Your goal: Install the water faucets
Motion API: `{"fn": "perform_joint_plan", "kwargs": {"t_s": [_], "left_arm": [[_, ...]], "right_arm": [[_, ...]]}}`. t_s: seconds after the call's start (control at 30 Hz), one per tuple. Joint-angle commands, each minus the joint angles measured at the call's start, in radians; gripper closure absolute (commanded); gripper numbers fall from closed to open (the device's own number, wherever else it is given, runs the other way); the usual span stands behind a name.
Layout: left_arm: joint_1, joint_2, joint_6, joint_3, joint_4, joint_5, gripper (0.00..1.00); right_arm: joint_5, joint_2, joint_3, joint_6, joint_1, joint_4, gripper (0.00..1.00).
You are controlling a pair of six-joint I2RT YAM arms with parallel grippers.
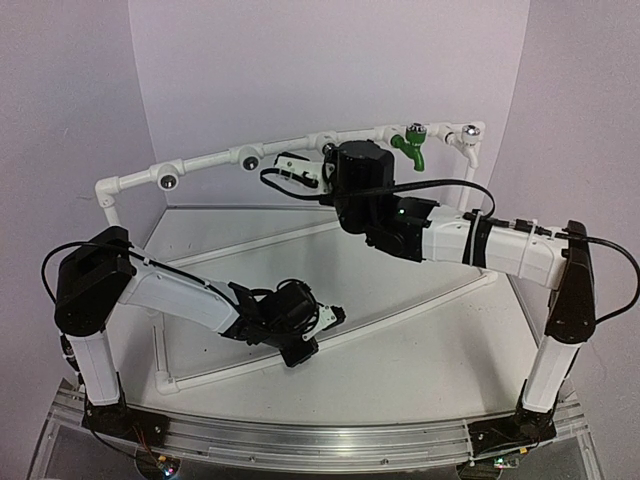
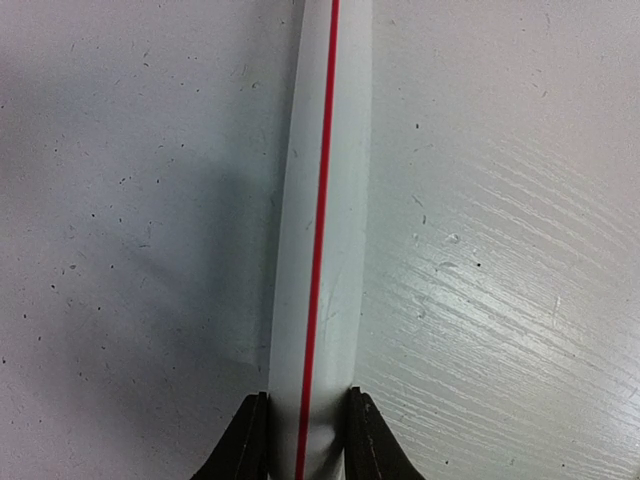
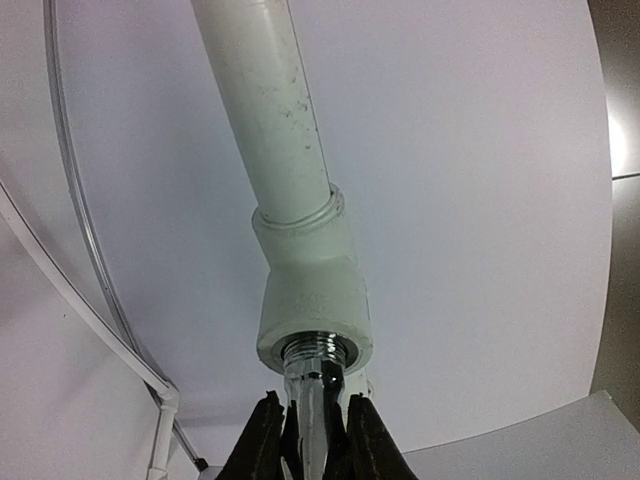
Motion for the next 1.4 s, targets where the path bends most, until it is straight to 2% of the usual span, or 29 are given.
{"fn": "perform_joint_plan", "kwargs": {"t_s": [0.0,0.47,1.37], "left_arm": [[-0.051,0.063,-0.020,-0.034,-0.055,0.093,1.00],[-0.068,0.061,-0.016,-0.038,-0.056,0.084,1.00],[-0.081,0.052,-0.018,-0.044,-0.056,0.055,1.00]], "right_arm": [[-0.058,0.020,0.083,0.102,-0.025,0.098,1.00],[-0.063,0.034,0.129,0.269,-0.034,0.080,1.00],[-0.099,0.012,0.145,0.701,-0.094,0.002,1.00]]}}
